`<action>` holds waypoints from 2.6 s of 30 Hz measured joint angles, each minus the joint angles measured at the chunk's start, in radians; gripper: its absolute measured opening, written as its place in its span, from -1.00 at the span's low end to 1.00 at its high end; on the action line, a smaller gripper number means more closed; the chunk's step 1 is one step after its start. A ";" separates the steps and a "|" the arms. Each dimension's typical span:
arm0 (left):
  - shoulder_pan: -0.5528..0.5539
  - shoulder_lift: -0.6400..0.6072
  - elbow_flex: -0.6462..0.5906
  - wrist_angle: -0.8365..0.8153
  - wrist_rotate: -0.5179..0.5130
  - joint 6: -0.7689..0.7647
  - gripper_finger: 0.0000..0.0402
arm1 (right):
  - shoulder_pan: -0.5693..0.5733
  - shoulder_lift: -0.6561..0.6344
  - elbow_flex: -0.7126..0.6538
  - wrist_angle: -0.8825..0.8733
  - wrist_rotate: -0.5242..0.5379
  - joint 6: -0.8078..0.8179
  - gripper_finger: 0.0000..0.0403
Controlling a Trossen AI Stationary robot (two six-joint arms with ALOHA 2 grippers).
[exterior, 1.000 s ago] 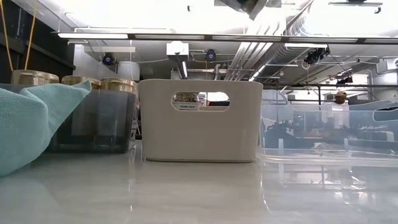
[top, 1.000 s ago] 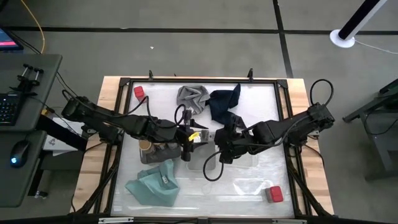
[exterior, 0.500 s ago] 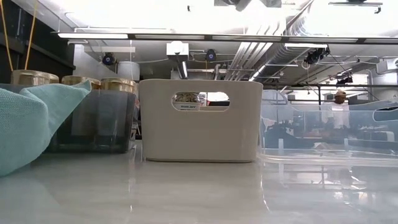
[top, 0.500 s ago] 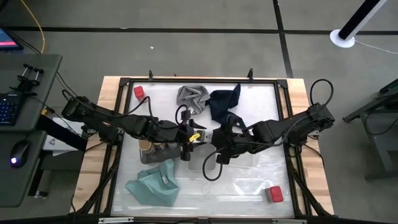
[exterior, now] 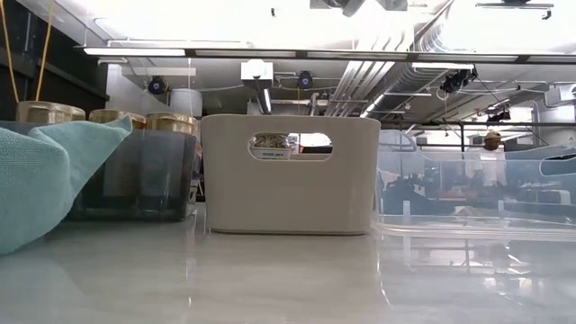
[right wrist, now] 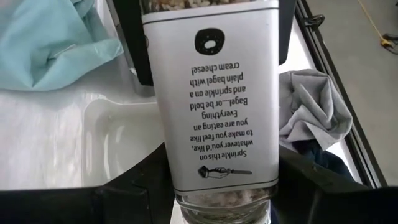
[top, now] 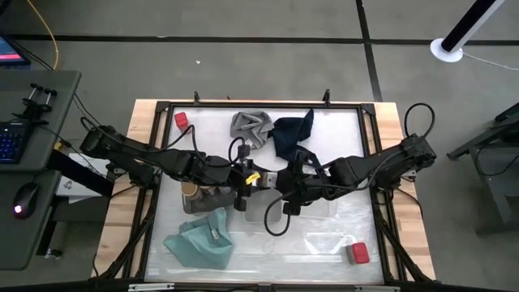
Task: Sort spices by type
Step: Put the white seasoning bottle into the gray bin
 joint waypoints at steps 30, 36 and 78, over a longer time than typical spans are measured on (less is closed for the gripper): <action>-0.001 -0.429 -0.510 0.486 -0.138 -0.467 -0.22 | 0.050 -0.190 -0.210 0.009 0.137 0.404 0.81; -0.001 -0.405 -0.730 1.088 -0.095 -0.643 -0.22 | 0.011 -0.245 -0.341 0.570 0.112 0.279 0.81; 0.008 -0.147 -0.550 1.168 -0.032 -0.581 -0.22 | -0.138 -0.229 -0.349 0.914 -0.214 0.194 0.53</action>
